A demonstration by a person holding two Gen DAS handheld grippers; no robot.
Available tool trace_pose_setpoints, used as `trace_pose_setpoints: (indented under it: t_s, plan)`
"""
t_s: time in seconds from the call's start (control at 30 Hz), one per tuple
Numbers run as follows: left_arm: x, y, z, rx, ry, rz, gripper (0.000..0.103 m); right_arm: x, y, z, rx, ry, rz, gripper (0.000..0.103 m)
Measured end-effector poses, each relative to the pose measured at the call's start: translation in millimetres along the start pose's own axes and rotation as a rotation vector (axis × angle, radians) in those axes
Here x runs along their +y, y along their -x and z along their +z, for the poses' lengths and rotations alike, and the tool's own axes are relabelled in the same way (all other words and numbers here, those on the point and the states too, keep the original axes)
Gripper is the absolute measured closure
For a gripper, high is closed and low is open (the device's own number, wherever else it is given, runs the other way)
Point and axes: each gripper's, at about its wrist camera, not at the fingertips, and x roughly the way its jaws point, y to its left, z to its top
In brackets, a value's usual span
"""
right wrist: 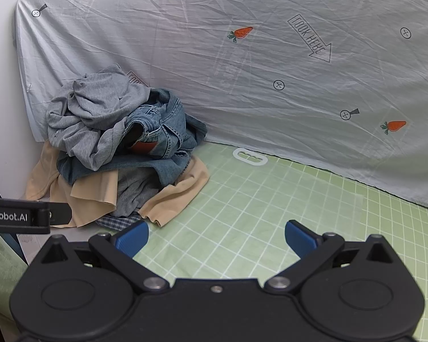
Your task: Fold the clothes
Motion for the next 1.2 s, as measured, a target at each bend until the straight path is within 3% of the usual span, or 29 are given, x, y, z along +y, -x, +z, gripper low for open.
trace_pose_setpoints:
  t_s: [1.2]
  plan:
    - [8.0, -22.4, 5.0, 0.041, 0.011, -0.003, 0.000, 1.1, -18.4, 3.0, 0.040, -0.017, -0.024, 0.000]
